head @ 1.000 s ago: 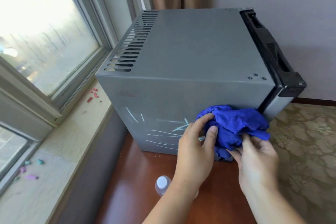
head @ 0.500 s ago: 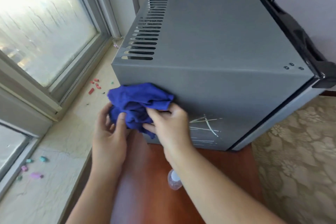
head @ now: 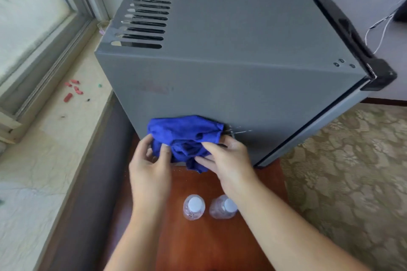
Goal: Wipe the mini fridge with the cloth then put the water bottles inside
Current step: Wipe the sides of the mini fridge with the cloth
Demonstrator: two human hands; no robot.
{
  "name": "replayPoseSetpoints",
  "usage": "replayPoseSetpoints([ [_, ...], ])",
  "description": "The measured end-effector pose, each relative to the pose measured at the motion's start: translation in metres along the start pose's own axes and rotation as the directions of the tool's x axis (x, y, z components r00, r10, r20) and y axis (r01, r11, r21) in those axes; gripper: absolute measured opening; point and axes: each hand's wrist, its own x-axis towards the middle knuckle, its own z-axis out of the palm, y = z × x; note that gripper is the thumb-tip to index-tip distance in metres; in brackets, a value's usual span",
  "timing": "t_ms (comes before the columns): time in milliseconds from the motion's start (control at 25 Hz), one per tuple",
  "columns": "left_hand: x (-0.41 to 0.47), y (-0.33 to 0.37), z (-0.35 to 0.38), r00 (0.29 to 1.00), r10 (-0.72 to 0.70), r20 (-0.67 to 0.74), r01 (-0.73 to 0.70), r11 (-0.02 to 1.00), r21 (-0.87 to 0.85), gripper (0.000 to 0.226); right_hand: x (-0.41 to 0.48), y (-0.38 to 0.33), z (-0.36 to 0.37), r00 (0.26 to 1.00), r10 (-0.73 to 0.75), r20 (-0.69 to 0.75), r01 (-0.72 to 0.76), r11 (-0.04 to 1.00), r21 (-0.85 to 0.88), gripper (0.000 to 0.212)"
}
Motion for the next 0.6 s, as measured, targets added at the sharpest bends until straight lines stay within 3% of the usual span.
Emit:
replayPoseSetpoints([
  [360,-0.086,-0.004,0.161,0.985,-0.05,0.166,0.061,0.996,-0.062,0.023,0.019,-0.047,-0.17,0.983,-0.032,-0.182,0.06,0.987,0.151,0.024],
  [600,-0.101,-0.008,0.191,0.968,-0.119,0.221,0.128,0.991,-0.028,0.022,0.03,-0.044,-0.197,0.976,0.028,-0.217,0.022,0.974,0.224,0.021],
])
